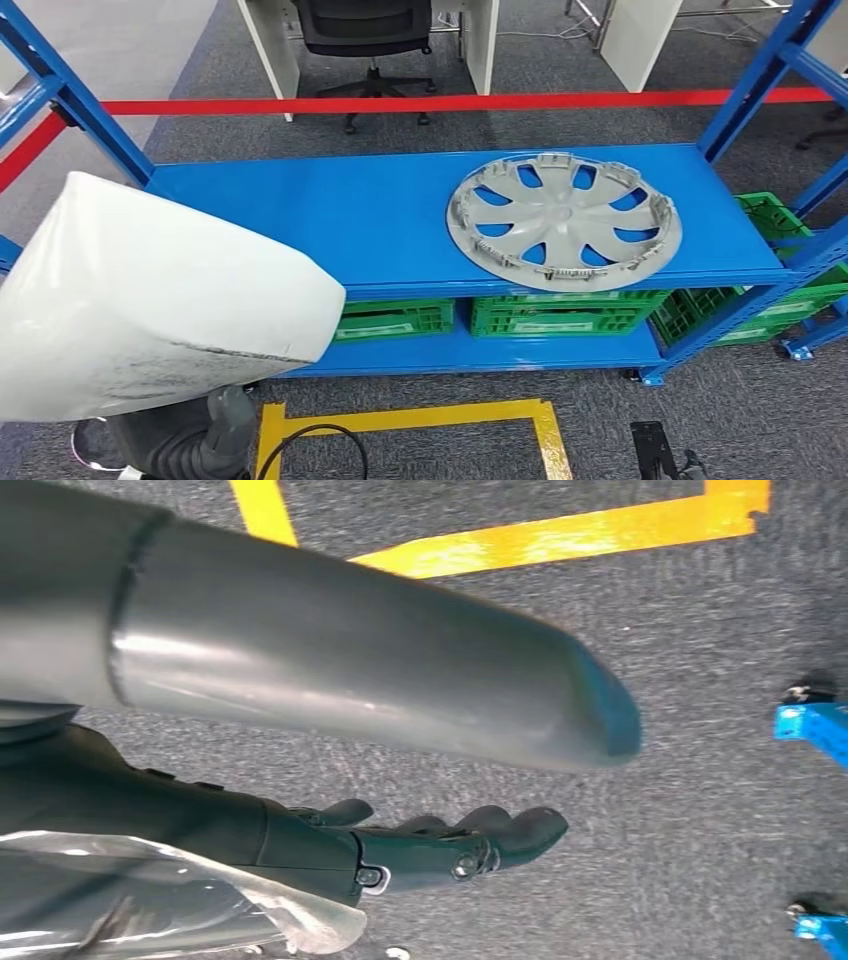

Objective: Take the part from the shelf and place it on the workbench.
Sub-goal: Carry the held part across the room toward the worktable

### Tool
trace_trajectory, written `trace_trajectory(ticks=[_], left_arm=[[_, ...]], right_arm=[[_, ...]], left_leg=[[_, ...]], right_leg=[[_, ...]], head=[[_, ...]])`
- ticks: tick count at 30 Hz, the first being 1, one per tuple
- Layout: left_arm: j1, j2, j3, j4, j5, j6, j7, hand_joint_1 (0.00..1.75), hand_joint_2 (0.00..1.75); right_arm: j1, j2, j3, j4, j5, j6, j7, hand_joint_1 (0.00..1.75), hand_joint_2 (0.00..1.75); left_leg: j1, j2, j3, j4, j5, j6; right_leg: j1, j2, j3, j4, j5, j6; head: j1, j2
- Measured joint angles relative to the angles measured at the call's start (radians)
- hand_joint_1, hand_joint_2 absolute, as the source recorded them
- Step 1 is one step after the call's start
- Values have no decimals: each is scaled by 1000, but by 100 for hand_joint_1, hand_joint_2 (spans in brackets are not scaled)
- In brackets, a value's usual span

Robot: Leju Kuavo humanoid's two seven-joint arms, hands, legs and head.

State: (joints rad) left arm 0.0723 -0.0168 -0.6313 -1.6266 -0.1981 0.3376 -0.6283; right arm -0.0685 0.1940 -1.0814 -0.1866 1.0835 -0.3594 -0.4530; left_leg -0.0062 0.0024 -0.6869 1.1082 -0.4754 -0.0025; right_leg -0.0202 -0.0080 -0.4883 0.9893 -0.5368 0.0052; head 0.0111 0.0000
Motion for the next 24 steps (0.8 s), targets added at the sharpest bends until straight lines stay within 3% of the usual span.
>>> trace_trajectory(ticks=[2, 3, 4, 5, 7, 9, 10, 12, 13, 15, 17, 18, 19, 20, 21, 22, 24], left_arm=[[-1, 1, 0, 4, -1, 0, 1, 175, 175], [-1, 2, 0, 5, -3, 0, 2, 175, 175], [-1, 2, 0, 7, -6, -1, 3, 175, 175], [-1, 3, 0, 8, -8, -1, 3, 175, 175], [-1, 3, 1, 9, -13, -2, 5, 175, 175], [-2, 4, 2, 9, -16, -2, 6, 175, 175], [-1, 4, 2, 9, -17, -1, 7, 175, 175], [2, 6, 3, 9, -21, 4, 12, 175, 175], [3, 7, 3, 9, -22, 7, 15, 175, 175], [6, 7, 3, 9, -25, 11, 20, 175, 175], [10, 8, 3, 9, -28, 13, 25, 175, 175], [12, 10, 3, 9, -29, 13, 28, 175, 175], [14, 11, 3, 9, -29, 13, 31, 175, 175], [14, 13, 3, 9, -30, 11, 34, 175, 175], [15, 14, 3, 9, -30, 10, 36, 175, 175], [15, 15, 3, 9, -30, 9, 37, 175, 175], [15, 15, 3, 9, -30, 7, 37, 175, 175]], right_arm=[[0, 0, -3, 0, 0, -1, 0, 0, 0], [0, 0, -4, 0, 0, -1, 0, 0, 0], [-1, 1, -4, 0, 2, -2, 0, 0, 0], [-1, 2, -5, 0, 3, -3, -1, 0, 0], [-3, 8, -5, 0, 7, -5, 0, 0, 0], [-3, 15, -5, 0, 13, -8, 2, 0, 0], [-3, 17, -5, 0, 16, -10, 4, 0, 0], [-2, 20, -5, 1, 19, -10, 10, 0, 0], [-2, 21, -5, 1, 19, -10, 13, 0, 0], [-2, 21, -5, 1, 18, -8, 13, 0, 0], [-2, 21, -5, 1, 18, -2, 6, 0, 0], [-3, 21, -5, 1, 18, 1, 2, 0, 0], [-4, 21, -5, 1, 18, 3, -3, 0, 0], [-6, 21, -5, 1, 18, 5, -6, 0, 0], [-10, 20, -6, 0, 18, 6, -10, 0, 0], [-15, 20, -6, 0, 18, 7, -13, 0, 0], [-25, 21, -6, 0, 18, 9, -19, 0, 0]], left_leg=[[4, 0, -14, 131, -98, -8], [4, 0, -12, 176, -111, -8], [4, 0, 5, 188, -102, -5], [3, 0, 37, 163, -80, 2], [-4, -1, 139, 29, -47, 25], [-12, -1, 218, -98, -53, 44], [-15, -1, 231, -127, -59, 48], [-17, 0, 223, -146, -43, 51], [-15, 1, 214, -153, -29, 54], [-10, 4, 188, -161, -1, 60], [-9, 5, 153, -156, 23, 62], [-9, 5, 135, -152, 35, 61], [-9, 6, 115, -147, 47, 59], [-8, 7, 95, -141, 57, 57], [-6, 7, 75, -132, 67, 53], [-6, 7, 56, -121, 76, 47], [-7, 7, 29, -97, 90, 36]], right_leg=[[2, -2, -24, 3, 24, -5], [3, -2, -38, 6, 35, -4], [5, -3, -54, 10, 46, -5], [8, -3, -70, 13, 56, -5], [14, -2, -95, 17, 74, -4], [15, -2, -107, 17, 91, 2], [13, -3, -112, 16, 100, 8], [9, -3, -121, 14, 113, 20], [8, -2, -129, 20, 101, 26], [8, 3, -156, 83, 19, 33], [7, 5, -183, 206, -74, 42], [7, 4, -186, 259, -87, 46], [6, 4, -179, 290, -75, 50], [4, 4, -157, 288, -44, 53], [1, 4, -119, 253, -11, 56], [-1, 4, -66, 188, 0, 60], [-2, 7, 30, 48, -28, 55]], head=[[-2, 0], [-2, 0], [-2, 0], [-2, 0], [-2, 0], [-1, 0], [-1, 0], [-2, 0], [-2, 0], [2, 0], [5, 0], [6, 0], [6, 0], [6, 0], [6, 0], [7, 0], [8, 0]])
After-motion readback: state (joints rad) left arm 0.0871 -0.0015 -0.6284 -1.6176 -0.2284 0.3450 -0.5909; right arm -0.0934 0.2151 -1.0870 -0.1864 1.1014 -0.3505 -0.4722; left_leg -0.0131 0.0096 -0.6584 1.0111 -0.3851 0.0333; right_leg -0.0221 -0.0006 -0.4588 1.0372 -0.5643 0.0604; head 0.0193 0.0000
